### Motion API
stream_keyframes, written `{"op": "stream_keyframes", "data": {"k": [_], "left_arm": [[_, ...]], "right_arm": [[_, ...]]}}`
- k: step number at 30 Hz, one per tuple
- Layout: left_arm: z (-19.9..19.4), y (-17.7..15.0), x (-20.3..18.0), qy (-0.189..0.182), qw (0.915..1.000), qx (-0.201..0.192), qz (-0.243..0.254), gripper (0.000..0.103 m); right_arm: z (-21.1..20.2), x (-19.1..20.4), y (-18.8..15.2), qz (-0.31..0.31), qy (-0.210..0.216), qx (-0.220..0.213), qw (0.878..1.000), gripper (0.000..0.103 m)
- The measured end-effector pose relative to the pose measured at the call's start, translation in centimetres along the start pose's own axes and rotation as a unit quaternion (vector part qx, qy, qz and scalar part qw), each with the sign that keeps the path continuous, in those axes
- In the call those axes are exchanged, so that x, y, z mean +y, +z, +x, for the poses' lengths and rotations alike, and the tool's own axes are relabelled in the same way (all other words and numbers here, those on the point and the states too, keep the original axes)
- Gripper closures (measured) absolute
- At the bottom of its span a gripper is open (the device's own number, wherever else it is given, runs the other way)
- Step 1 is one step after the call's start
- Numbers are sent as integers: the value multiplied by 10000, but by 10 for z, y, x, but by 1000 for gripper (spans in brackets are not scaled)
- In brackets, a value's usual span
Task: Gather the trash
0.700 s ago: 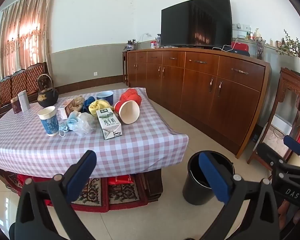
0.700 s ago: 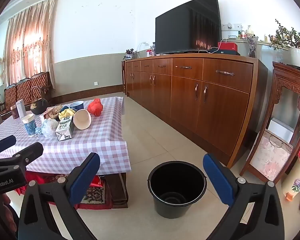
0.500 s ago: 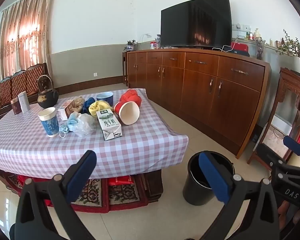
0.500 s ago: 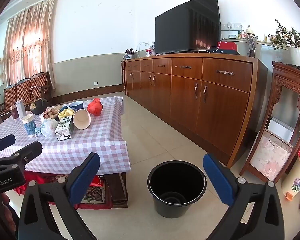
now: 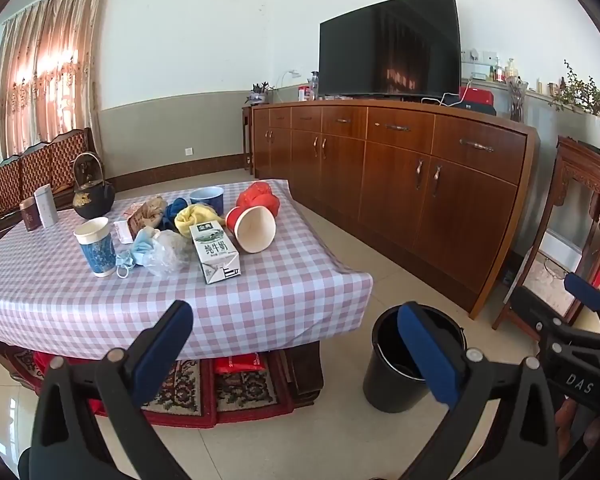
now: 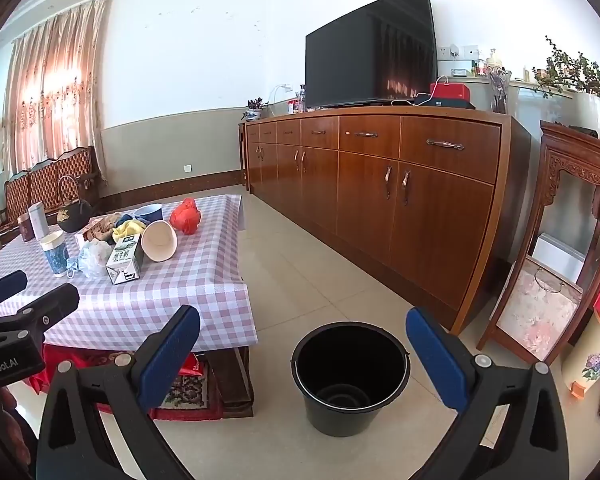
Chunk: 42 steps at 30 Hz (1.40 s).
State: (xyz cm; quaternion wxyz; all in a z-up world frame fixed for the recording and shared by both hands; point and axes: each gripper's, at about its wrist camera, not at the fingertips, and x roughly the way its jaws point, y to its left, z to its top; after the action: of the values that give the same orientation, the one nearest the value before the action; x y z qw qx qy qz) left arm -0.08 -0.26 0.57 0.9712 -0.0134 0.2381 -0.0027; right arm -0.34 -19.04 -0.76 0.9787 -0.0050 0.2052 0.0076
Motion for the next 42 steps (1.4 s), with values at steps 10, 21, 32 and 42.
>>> {"op": "stream_keyframes", "data": {"k": [10, 21, 32, 42], "left_arm": [[-1, 0, -1, 12, 10000, 0, -14, 0], [0, 0, 0, -6, 10000, 8, -22, 0], [0, 0, 0, 5, 10000, 9, -23, 0], [0, 0, 0, 20, 10000, 1, -24, 0]], "right_arm": [[2, 1, -1, -19, -13, 38, 10000, 0], [2, 0, 1, -26, -30, 6, 10000, 0], [2, 2, 2, -41, -21, 15, 10000, 0], [1, 2, 4, -47, -15, 11, 10000, 0]]}}
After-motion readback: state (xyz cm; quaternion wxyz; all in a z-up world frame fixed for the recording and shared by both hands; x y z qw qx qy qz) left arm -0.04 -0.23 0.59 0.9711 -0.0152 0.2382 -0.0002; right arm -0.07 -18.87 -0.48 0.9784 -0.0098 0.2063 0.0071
